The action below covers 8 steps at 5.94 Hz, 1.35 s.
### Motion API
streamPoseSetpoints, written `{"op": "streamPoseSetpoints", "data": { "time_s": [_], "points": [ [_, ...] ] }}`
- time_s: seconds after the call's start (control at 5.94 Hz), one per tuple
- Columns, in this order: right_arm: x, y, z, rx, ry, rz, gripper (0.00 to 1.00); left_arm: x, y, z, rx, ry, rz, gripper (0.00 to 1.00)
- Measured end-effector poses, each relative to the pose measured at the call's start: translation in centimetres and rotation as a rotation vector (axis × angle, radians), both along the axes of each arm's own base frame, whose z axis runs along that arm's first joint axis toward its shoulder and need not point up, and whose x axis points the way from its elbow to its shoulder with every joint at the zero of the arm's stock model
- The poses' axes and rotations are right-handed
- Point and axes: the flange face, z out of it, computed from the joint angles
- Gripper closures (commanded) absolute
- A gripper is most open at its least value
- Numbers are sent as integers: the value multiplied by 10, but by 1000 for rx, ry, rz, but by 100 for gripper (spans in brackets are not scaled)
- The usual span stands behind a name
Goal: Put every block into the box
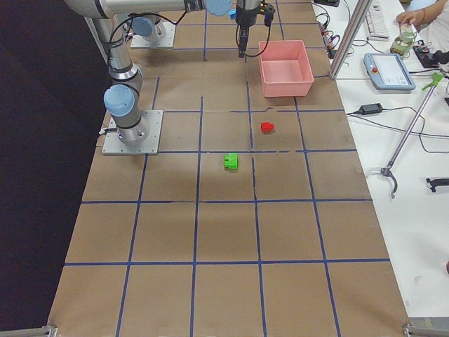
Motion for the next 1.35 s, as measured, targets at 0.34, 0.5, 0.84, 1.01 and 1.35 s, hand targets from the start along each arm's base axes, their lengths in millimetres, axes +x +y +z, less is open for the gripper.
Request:
{"op": "streamPoseSetpoints", "data": {
  "time_s": [0.34,0.5,0.84,1.01,1.35],
  "points": [
    [-20,-5,-2,8,21,-23,0,101,-31,-37,42,-6,174,1],
    [-48,-10,-3,10,36,-20,0,166,-37,-55,68,1,289,1],
    [-153,-18,-11,32,29,51,1,277,-52,-97,38,-2,468,1],
    [-208,-11,-21,51,13,87,1,306,-58,-125,24,-6,507,1],
    [-300,15,-44,71,-36,137,1,322,-55,-192,47,0,518,2]
  ]
}}
